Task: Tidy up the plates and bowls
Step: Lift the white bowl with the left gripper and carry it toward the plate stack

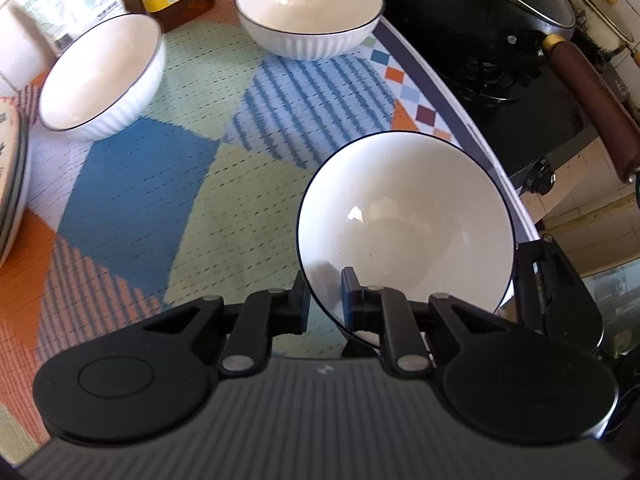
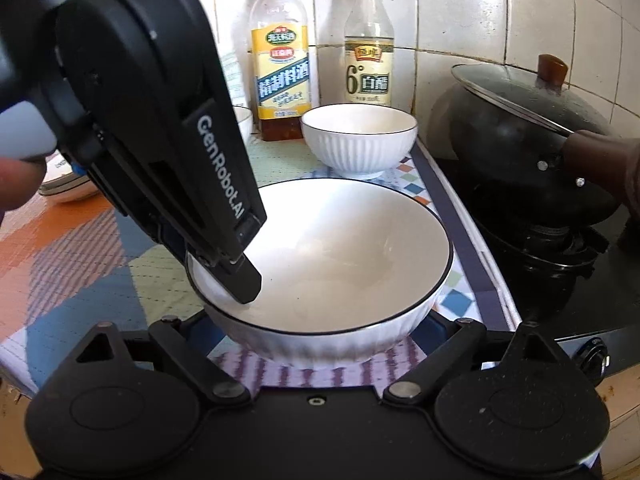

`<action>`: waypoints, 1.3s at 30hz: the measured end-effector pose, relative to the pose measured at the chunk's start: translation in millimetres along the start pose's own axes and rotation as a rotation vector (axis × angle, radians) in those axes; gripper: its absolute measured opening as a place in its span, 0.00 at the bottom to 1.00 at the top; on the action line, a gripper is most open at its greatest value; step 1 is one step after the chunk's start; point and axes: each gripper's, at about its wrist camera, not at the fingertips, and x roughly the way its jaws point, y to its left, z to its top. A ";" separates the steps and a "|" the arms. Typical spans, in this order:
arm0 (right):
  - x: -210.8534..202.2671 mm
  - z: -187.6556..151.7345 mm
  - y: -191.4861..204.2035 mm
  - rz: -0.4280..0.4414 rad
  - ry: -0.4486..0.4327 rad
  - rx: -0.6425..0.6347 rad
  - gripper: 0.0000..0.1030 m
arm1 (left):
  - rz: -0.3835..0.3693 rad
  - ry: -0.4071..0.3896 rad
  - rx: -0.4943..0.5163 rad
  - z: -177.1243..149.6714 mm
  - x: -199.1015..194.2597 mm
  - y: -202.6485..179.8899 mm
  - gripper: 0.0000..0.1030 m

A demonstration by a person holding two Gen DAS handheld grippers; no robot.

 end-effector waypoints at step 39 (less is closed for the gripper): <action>68.1 31.3 230.4 0.161 0.032 -0.150 0.92 | 0.115 -0.008 -0.083 -83.0 -38.6 226.2 0.18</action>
